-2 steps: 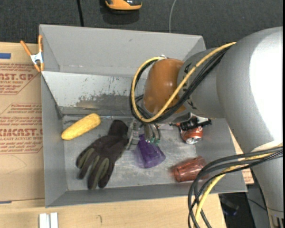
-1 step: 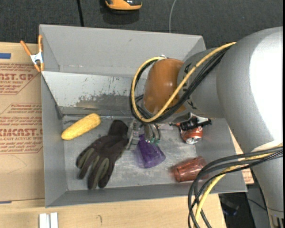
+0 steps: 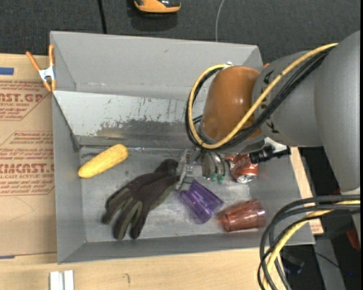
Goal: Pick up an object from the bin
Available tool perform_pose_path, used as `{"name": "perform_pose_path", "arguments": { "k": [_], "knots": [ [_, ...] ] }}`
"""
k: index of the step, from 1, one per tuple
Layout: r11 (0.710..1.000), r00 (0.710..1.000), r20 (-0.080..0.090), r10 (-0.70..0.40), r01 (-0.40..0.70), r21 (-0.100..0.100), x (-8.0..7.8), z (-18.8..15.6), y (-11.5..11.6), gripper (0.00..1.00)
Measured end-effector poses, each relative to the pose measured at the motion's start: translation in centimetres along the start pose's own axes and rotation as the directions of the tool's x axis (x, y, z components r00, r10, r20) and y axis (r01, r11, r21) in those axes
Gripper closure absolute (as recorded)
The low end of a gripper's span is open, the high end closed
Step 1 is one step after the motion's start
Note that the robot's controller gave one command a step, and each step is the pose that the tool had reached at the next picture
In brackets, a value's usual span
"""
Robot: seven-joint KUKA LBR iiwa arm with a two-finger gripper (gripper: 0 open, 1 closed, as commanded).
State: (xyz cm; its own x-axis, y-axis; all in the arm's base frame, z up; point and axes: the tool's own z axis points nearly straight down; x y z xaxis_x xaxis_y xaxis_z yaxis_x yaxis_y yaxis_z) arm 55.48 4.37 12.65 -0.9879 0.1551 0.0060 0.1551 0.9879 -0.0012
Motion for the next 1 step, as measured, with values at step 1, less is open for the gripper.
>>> {"name": "perform_pose_path", "arguments": {
  "k": [1],
  "knots": [
    [1.000, 1.000, 0.010, 0.022, -0.022, -0.002, -3.17, -4.59, -0.76, 1.00]
  ]
}}
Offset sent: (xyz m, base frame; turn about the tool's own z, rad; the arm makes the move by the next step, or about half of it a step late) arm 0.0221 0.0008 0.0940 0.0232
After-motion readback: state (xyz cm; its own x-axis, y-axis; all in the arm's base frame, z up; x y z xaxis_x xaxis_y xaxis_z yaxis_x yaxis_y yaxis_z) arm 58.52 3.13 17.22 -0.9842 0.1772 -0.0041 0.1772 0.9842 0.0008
